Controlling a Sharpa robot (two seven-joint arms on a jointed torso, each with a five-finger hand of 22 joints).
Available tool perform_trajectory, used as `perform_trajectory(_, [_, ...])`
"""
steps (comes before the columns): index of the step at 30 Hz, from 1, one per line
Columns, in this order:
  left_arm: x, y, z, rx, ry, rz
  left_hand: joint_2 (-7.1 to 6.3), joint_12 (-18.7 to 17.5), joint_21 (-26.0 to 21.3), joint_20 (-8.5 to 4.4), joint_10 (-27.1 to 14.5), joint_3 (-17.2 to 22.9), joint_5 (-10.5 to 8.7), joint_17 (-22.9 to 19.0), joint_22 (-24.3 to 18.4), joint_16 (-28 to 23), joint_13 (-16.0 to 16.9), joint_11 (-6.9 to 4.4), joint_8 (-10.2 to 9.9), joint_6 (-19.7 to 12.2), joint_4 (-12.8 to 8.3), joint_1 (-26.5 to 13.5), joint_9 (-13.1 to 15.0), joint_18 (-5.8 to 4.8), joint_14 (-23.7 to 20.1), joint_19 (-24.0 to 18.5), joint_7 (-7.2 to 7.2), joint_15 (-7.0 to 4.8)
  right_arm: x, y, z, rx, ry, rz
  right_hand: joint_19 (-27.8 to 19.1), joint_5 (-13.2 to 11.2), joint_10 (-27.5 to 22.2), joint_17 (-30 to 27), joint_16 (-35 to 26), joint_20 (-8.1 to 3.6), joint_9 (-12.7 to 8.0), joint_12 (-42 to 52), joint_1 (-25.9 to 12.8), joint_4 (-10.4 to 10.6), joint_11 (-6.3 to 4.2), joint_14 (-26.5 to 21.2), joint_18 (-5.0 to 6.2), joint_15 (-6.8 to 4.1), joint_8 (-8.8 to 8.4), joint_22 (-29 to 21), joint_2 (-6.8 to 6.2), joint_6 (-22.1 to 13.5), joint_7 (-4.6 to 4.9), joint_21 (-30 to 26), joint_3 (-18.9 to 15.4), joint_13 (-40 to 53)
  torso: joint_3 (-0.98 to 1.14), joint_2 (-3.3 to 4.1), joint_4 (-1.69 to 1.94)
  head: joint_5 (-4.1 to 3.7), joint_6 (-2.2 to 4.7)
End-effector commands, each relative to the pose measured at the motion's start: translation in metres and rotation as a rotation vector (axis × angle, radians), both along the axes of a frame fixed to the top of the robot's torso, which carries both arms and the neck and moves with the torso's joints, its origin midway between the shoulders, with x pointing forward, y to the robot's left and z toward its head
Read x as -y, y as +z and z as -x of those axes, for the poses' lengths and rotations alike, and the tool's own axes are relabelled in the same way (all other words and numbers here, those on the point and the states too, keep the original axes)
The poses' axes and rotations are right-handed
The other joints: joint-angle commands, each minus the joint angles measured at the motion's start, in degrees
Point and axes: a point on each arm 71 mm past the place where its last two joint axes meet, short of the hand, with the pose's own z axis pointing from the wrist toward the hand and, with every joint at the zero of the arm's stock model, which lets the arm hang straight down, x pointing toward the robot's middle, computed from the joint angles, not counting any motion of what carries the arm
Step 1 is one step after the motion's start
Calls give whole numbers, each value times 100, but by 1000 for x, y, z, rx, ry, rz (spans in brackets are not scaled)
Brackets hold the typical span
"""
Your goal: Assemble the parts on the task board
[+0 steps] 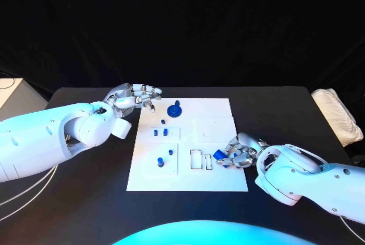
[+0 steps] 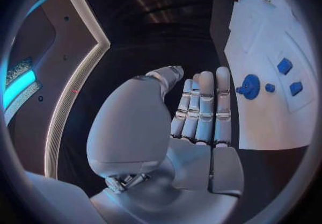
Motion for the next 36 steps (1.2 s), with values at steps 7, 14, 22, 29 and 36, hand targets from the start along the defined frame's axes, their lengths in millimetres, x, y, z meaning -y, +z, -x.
perform_trajectory(7, [3,0,0,-4,-20,13,29,-16,-28,4,-31,-21,21,-10,-8,-42,-8,10,27,-47,9,-11,-8,80,-16,31,2,15,-3,17,0,-36,-73,-154,599,2,150,1375,34,-43,20,19,-82,5,-26,568,-39,-58,42,1509,161,64,4,34,61,798,0,9,-3,-17,9])
perform_trajectory(14, [5,0,0,-5,-22,14,29,-16,-28,4,-31,-21,21,-10,-8,-42,-8,10,27,-47,9,-11,-8,80,-16,31,2,15,-17,20,2,-82,-37,-184,599,1,173,1382,36,-47,14,42,-175,8,-34,570,-39,-64,49,1509,205,91,-5,34,61,829,3,21,-3,-1,7])
perform_trajectory(22, [5,0,1,-5,-24,15,29,-16,-28,4,-31,-21,21,-10,-8,-42,-8,10,27,-47,9,-11,-8,80,-16,31,2,15,-42,10,5,-140,18,-188,599,0,199,1396,41,-58,11,61,-383,10,-53,573,-39,-78,73,1509,234,144,-28,34,23,864,-4,13,6,-15,-24])
perform_trajectory(29, [6,1,1,-4,-31,18,34,-15,-35,4,-33,-24,22,-11,-13,-45,-11,10,30,-47,17,-17,-10,80,-18,33,2,16,-53,7,3,-113,49,-162,599,0,209,1397,41,-65,12,65,-500,11,-62,573,-39,-87,85,1509,222,161,-38,34,-1,876,-3,16,7,-18,-31])
perform_trajectory(36, [6,1,1,-5,-35,19,34,-15,-35,4,-33,-24,22,-11,-13,-45,-11,10,30,-47,17,-17,-10,80,-18,33,2,16,-55,7,-1,-71,55,-132,599,1,228,1411,45,-72,13,84,-611,13,-70,576,-39,-95,97,1509,183,174,-48,34,-20,904,-3,14,10,9,-42])
